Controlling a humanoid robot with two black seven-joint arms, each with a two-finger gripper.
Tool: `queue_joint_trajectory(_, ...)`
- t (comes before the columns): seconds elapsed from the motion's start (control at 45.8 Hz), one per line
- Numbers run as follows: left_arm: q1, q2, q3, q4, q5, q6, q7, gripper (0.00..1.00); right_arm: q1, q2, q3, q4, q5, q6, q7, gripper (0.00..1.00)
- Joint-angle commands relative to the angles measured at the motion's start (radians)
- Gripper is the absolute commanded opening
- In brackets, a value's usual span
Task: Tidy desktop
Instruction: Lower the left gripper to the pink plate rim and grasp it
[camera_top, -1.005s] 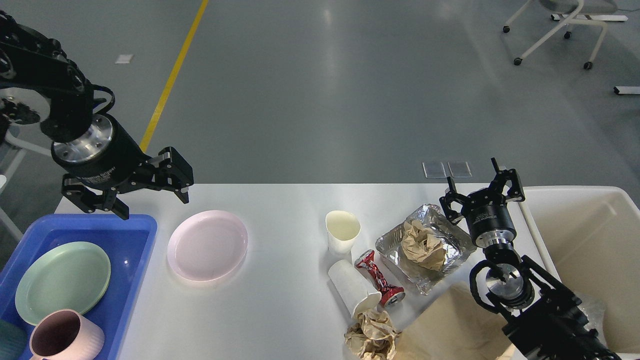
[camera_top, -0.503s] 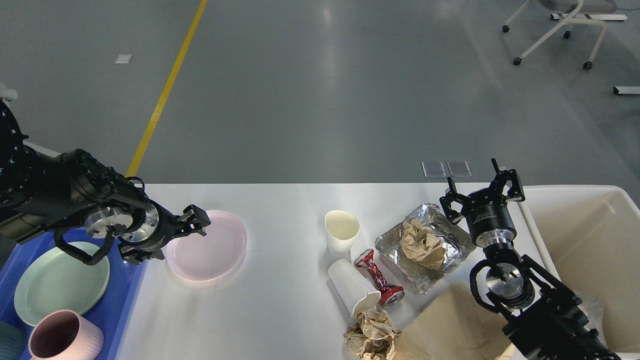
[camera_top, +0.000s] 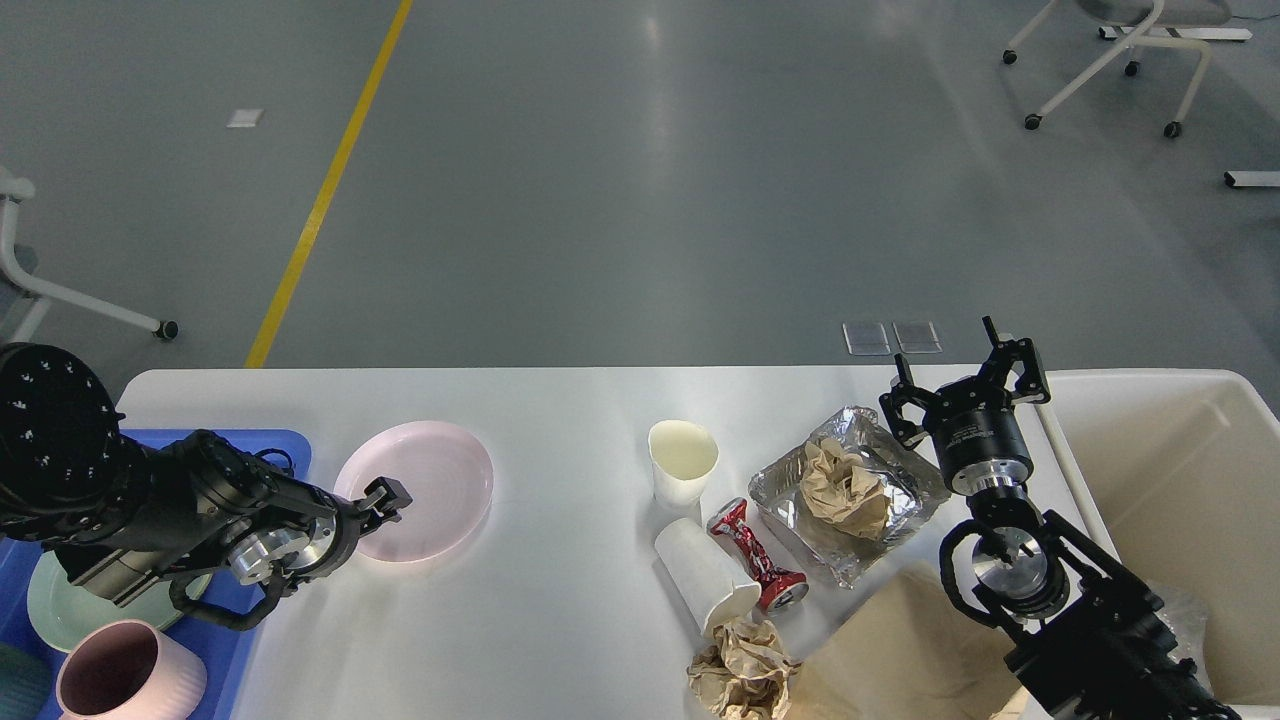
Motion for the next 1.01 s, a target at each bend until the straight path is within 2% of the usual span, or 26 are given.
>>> queue_joint_trajectory(0.0,0.015,-0.001,-0.002,0.006,-0.003,0.017,0.003,0.95,-0.001,0.0,0.0,-0.001,-0.001,0.0,0.0,1.0)
queue_joint_trajectory(0.437,0.066,-0.004,-0.031,0.076,0.003,0.017,-0.003,0.92,0.001,0.0,0.0,0.001,0.001,0.0,0.0,1.0)
queue_joint_trajectory(0.612,0.082,0.005,-0.034,0.115,0.0,-0.032,-0.002,0.79,-0.001,0.0,0.0,0.001,0.0,0.0,0.0,1.0)
queue_joint_trajectory(0.699,0.086,0.008,-0.057,0.13,-0.009,-0.096,-0.002,0.64,0.001,0.0,0.0,0.001,0.001,0.0,0.0,1.0)
queue_joint_trajectory(0.983,0.087,0.052,-0.09,0.13,-0.09,-0.118,0.003,0.47,0.001,0.0,0.0,0.001,0.001,0.0,0.0,1.0)
